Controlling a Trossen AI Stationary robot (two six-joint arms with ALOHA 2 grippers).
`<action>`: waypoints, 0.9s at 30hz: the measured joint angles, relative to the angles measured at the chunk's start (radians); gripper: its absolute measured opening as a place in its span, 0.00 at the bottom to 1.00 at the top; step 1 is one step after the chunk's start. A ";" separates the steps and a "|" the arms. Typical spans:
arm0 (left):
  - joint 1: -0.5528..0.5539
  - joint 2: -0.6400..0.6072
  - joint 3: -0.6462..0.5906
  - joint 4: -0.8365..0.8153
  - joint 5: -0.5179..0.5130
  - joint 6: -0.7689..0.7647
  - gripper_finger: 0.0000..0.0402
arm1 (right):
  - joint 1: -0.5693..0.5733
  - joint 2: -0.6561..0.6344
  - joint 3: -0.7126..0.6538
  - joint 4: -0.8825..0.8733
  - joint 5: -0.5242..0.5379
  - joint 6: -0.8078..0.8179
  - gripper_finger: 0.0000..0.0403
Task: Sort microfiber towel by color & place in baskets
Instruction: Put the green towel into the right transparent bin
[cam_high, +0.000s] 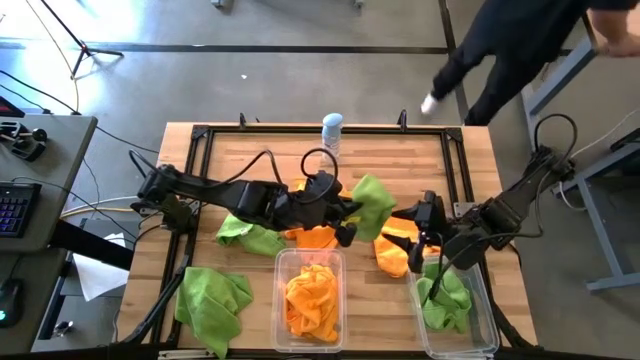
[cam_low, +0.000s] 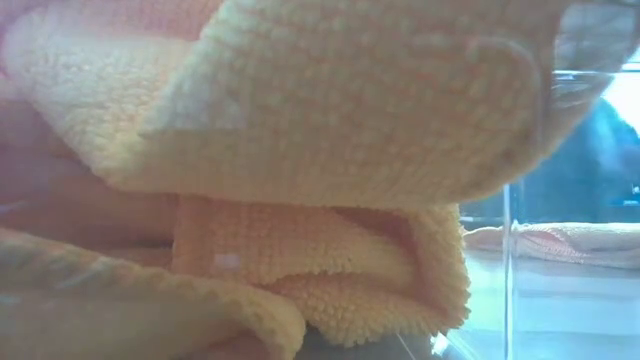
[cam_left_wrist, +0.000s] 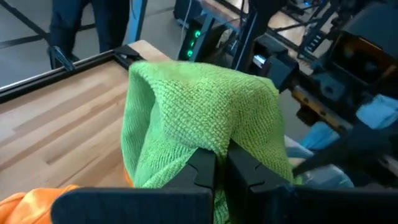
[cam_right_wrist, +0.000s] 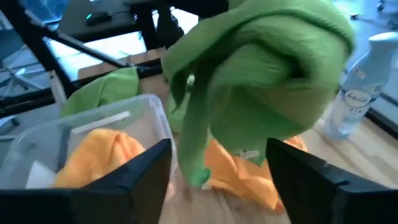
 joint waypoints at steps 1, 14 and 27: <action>0.000 0.000 -0.001 0.009 -0.002 0.001 0.00 | -0.008 0.011 0.000 0.021 0.011 -0.017 0.70; -0.002 0.010 -0.001 0.035 -0.004 0.001 0.00 | -0.142 0.091 0.000 0.204 -0.014 -0.188 0.72; 0.002 0.010 -0.001 0.042 0.044 0.105 0.18 | -0.194 0.091 0.000 0.123 -0.128 -0.192 0.03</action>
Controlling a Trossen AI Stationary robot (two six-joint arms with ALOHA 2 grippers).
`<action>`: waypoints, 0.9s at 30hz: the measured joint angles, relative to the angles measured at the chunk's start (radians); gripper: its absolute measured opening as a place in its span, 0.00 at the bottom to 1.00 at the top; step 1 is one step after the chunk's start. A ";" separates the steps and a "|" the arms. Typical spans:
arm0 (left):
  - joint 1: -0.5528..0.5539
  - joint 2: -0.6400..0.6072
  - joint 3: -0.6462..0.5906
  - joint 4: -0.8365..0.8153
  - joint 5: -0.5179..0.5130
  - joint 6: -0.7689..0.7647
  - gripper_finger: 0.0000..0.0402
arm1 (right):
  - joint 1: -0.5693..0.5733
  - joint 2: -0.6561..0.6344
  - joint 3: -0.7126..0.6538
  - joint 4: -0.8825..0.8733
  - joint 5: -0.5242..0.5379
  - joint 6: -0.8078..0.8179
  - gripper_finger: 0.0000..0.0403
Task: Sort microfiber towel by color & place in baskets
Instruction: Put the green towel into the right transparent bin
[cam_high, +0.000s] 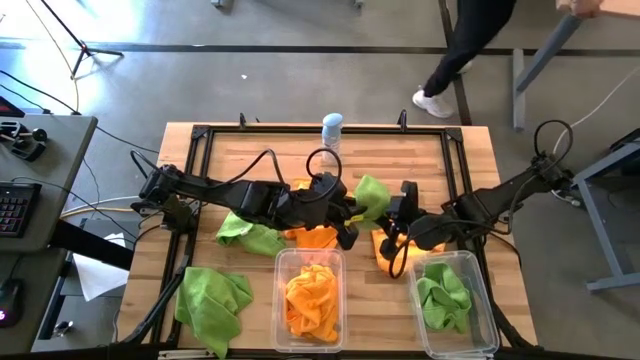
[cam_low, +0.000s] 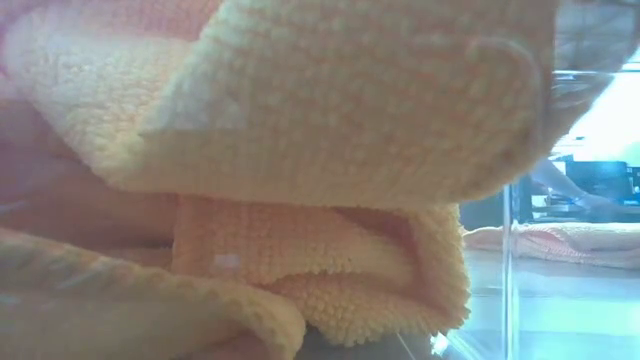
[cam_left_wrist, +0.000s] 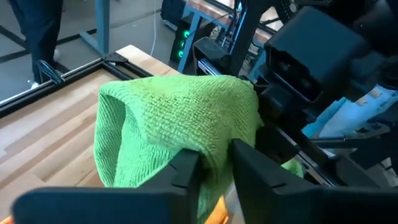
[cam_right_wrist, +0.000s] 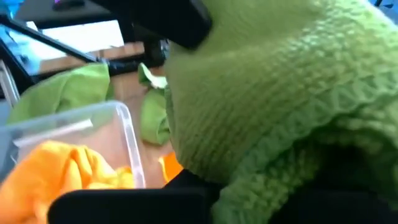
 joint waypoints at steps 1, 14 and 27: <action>0.000 0.000 0.000 -0.002 0.000 0.001 0.21 | 0.000 0.000 0.000 -0.017 -0.001 -0.001 0.05; -0.001 -0.040 0.000 -0.105 0.050 0.080 0.41 | 0.091 -0.078 0.071 -0.385 -0.169 0.165 0.02; -0.051 -0.055 -0.001 -0.465 0.066 0.003 0.41 | 0.413 -0.091 0.241 -0.733 -0.408 0.577 0.00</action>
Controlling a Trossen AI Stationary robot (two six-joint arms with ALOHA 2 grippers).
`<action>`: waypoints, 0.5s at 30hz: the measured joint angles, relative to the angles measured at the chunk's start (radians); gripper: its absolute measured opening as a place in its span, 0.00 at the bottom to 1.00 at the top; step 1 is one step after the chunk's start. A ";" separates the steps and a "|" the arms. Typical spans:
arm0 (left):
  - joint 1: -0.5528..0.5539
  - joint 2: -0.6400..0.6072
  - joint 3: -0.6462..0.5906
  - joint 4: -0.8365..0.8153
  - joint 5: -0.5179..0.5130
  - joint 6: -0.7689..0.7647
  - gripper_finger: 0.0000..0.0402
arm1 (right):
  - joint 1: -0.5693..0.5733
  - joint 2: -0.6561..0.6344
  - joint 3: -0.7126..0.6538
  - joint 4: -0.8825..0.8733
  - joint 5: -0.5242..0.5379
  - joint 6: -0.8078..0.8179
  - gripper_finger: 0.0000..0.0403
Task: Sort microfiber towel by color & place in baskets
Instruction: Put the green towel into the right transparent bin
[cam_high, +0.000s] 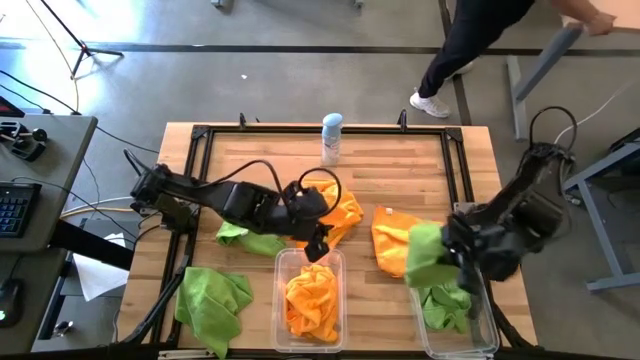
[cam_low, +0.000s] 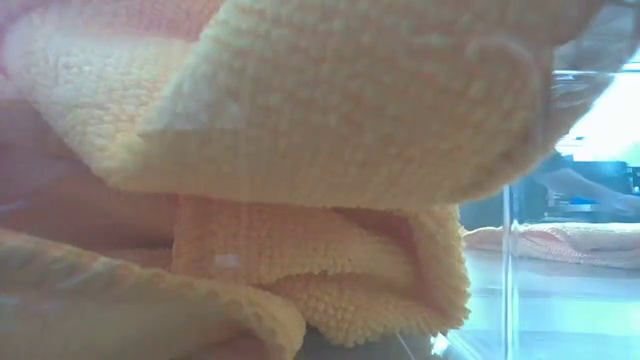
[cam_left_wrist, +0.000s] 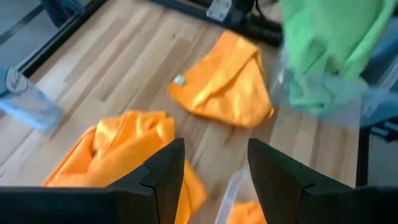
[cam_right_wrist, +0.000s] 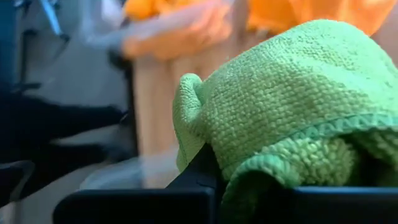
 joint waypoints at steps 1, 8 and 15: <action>-0.007 0.000 0.000 -0.015 -0.007 -0.007 0.41 | 0.034 0.000 0.007 -0.010 -0.013 0.049 0.00; -0.041 0.000 0.000 -0.109 -0.036 -0.047 0.41 | 0.217 0.042 0.006 -0.023 -0.160 0.301 0.00; -0.064 0.000 0.000 -0.132 0.029 0.014 0.40 | 0.258 0.173 0.005 -0.026 -0.165 0.317 0.00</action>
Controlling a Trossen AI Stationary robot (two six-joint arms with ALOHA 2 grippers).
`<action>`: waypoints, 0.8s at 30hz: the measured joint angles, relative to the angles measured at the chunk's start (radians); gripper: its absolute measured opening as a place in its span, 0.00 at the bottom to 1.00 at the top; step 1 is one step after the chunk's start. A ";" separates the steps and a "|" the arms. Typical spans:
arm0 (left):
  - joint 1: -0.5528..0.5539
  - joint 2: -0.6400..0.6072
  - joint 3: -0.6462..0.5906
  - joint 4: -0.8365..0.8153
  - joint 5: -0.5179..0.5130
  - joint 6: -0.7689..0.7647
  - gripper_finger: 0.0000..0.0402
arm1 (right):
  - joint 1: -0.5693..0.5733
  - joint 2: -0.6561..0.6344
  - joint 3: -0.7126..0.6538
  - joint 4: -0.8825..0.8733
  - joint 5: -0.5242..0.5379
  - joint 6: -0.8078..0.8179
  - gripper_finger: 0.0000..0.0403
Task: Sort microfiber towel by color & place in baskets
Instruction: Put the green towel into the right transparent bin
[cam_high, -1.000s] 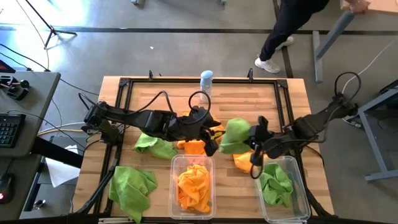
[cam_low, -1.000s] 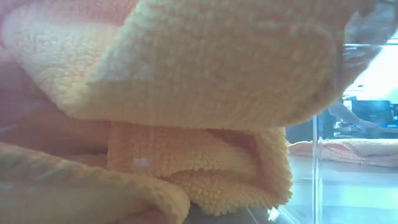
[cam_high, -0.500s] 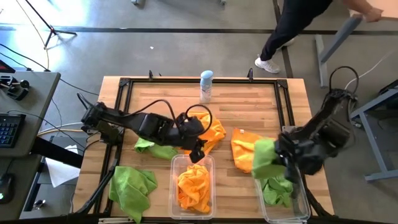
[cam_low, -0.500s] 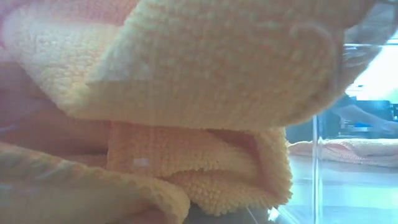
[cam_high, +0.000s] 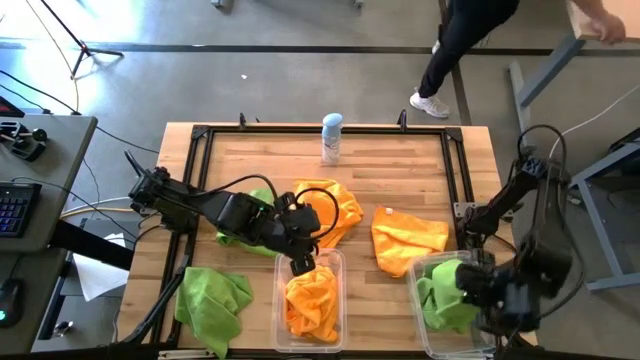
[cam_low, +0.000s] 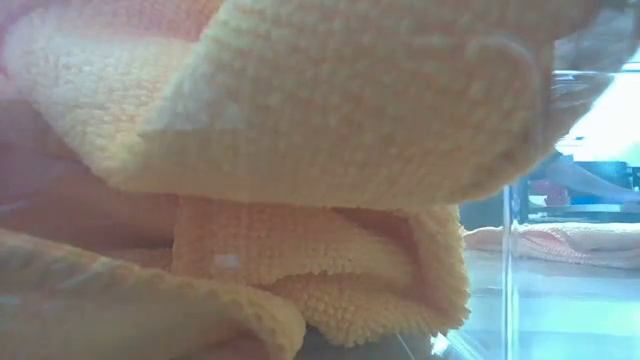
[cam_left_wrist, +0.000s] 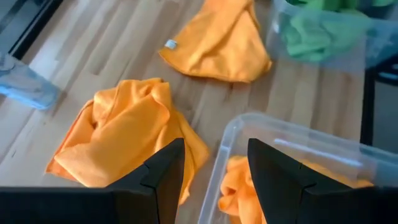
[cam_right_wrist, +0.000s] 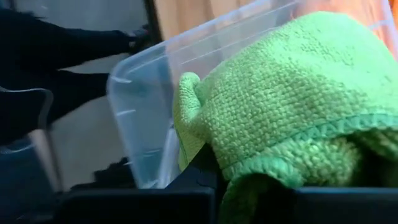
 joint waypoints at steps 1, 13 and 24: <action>-0.001 0.000 0.000 0.000 0.007 0.013 0.41 | -0.002 0.025 0.000 -0.002 0.012 -0.016 0.00; -0.006 0.000 0.000 -0.017 0.006 0.018 0.40 | -0.040 0.173 -0.230 0.229 -0.101 -0.213 0.00; -0.021 0.000 0.000 -0.019 -0.001 -0.009 0.41 | -0.040 0.171 -0.549 0.483 -0.184 -0.185 0.02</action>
